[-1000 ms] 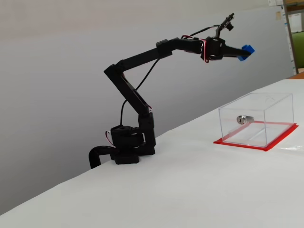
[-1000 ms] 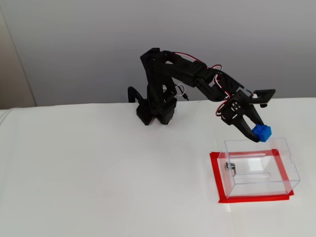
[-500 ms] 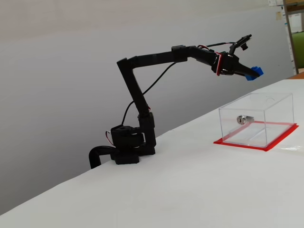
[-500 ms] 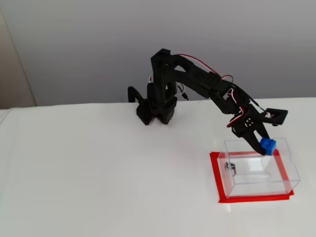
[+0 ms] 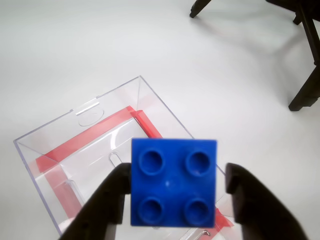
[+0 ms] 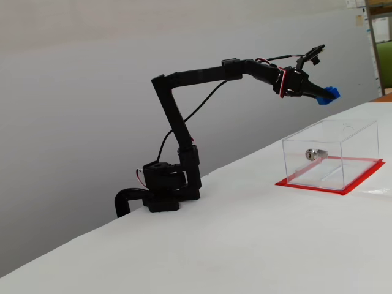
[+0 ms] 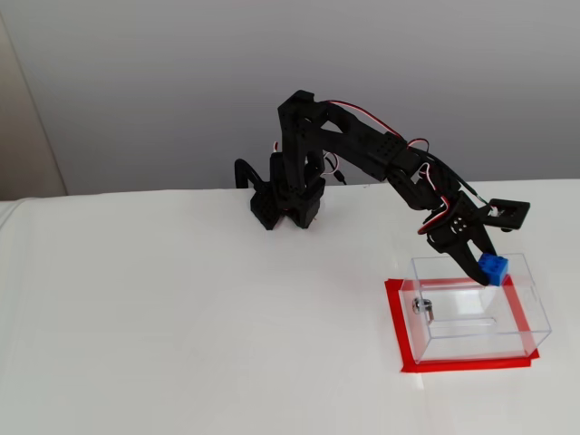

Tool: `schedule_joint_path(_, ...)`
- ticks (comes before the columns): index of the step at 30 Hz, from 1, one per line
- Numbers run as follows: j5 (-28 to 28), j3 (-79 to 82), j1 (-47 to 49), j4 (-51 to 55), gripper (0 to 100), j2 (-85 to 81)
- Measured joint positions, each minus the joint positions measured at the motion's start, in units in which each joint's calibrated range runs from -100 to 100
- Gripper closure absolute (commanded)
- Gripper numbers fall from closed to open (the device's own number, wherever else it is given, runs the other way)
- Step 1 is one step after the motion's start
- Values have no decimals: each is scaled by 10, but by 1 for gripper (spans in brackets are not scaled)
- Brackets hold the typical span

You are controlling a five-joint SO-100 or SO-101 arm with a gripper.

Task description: Pick the blue lego brick and place it into the transparent box

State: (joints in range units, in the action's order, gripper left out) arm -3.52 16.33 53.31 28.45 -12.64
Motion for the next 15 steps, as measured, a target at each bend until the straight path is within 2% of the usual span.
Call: schedule_joint_path(15, 0, 0, 0, 0, 69, 0)
